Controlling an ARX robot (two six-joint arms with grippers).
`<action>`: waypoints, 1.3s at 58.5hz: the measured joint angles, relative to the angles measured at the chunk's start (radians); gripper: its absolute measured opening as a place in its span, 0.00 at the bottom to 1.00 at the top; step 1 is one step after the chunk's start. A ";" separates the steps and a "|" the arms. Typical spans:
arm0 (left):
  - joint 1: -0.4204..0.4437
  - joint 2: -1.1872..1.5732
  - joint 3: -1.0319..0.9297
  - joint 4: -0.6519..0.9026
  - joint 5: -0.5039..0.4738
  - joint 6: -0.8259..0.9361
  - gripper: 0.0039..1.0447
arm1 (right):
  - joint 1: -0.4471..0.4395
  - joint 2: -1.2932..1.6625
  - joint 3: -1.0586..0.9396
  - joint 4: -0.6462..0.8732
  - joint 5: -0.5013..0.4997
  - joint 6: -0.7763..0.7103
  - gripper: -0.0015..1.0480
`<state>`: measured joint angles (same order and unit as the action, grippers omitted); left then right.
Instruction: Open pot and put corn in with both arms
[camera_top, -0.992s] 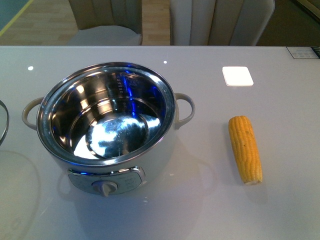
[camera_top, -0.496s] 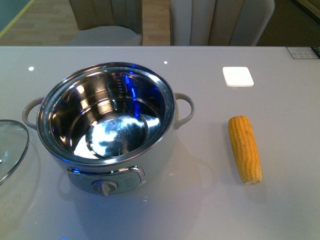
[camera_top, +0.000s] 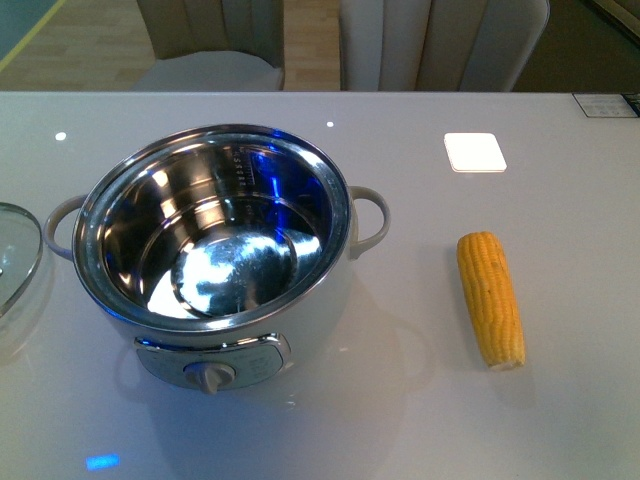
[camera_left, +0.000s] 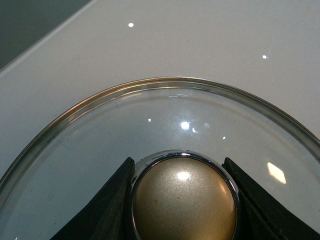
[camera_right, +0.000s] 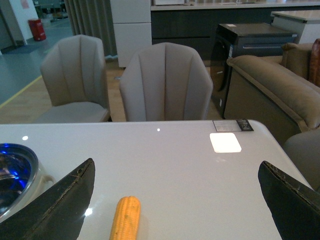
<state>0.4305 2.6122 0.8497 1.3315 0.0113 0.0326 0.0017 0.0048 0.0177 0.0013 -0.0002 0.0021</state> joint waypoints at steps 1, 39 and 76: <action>0.000 0.005 0.000 0.006 -0.004 0.005 0.42 | 0.000 0.000 0.000 0.000 0.000 0.000 0.92; -0.003 -0.037 -0.094 0.029 -0.034 -0.004 0.95 | 0.000 0.000 0.000 0.000 0.000 0.000 0.92; -0.085 -1.086 -0.502 -0.262 0.032 -0.204 0.93 | 0.000 0.000 0.000 0.000 0.000 0.000 0.92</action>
<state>0.3454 1.5261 0.3473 1.0691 0.0429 -0.1715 0.0017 0.0048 0.0177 0.0013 -0.0002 0.0021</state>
